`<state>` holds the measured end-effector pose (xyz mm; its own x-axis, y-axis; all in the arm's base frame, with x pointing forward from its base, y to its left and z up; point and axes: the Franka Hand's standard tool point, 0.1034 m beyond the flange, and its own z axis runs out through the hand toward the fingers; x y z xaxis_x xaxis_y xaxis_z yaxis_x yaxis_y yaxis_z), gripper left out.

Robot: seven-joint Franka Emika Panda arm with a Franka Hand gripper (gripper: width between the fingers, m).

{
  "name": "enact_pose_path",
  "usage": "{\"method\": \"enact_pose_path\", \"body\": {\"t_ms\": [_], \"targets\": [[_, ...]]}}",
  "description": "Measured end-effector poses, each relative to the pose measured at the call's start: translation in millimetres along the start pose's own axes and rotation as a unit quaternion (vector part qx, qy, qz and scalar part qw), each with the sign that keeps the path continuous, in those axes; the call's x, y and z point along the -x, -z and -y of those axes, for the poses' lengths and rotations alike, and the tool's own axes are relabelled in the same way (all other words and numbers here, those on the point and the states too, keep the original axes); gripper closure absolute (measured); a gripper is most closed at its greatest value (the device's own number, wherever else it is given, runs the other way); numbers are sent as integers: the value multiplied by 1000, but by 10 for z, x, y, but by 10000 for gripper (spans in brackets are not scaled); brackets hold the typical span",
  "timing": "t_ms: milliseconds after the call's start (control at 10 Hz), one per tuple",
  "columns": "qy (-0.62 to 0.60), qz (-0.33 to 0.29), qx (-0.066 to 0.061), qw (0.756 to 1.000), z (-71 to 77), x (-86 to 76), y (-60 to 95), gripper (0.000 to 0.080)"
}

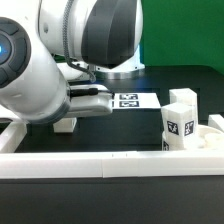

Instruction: Assemble stool

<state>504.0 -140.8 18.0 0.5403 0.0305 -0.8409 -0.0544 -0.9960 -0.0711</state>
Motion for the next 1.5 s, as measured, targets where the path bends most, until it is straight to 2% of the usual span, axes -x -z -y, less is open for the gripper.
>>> {"method": "enact_pose_path", "body": {"t_ms": [200,400,500,600,1100,1200,1300,1400,1500], "targets": [[-20,16,1,1000,13,-3,-85,150],[-19,15,1,1000,4,-4,-80,162],[-20,15,1,1000,4,-4,-80,331],[-20,15,1,1000,2,-3,-80,465],[-20,14,1,1000,1,-2,-79,465],[-18,11,2,1000,11,11,-44,465],[0,-10,9,1000,71,93,169,465],[3,-23,5,1000,150,304,372,465],[-6,-20,-2,1000,188,477,482,464]]}}
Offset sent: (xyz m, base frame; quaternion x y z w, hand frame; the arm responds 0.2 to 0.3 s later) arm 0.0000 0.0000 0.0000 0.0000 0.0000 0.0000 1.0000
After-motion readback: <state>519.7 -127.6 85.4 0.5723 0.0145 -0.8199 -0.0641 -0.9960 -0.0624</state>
